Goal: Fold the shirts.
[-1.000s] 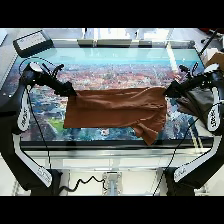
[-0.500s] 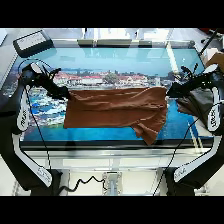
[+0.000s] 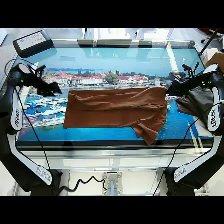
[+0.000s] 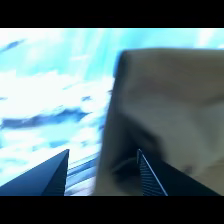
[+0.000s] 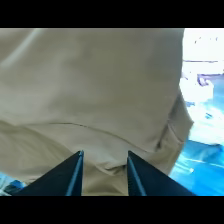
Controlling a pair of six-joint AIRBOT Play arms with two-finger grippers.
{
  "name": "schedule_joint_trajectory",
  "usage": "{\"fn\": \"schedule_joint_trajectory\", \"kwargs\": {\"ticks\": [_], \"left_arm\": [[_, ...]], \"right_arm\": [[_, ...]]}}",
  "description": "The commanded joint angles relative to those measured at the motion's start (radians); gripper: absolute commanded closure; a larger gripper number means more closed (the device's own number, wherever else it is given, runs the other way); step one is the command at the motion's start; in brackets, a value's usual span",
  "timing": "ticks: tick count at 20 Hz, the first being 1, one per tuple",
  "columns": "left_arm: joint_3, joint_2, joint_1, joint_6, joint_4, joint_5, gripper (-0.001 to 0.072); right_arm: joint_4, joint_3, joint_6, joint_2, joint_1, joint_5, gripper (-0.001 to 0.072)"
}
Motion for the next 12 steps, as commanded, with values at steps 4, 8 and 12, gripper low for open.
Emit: {"fn": "schedule_joint_trajectory", "kwargs": {"ticks": [4,8,12], "left_arm": [[0.195,0.003,0.020,0.158,-0.647,-0.035,0.0208],[0.223,0.014,0.018,0.158,-0.643,-0.124,0.0207],[0.213,0.016,0.043,0.117,-0.525,-0.150,0.0209]], "right_arm": [[0.063,0.000,-0.001,0.000,0.000,0.019,0.0363],[-0.037,0.000,0.037,0.000,-0.001,0.129,0.0252],[-0.007,0.000,0.060,0.016,-0.018,0.153,0.0252]]}}
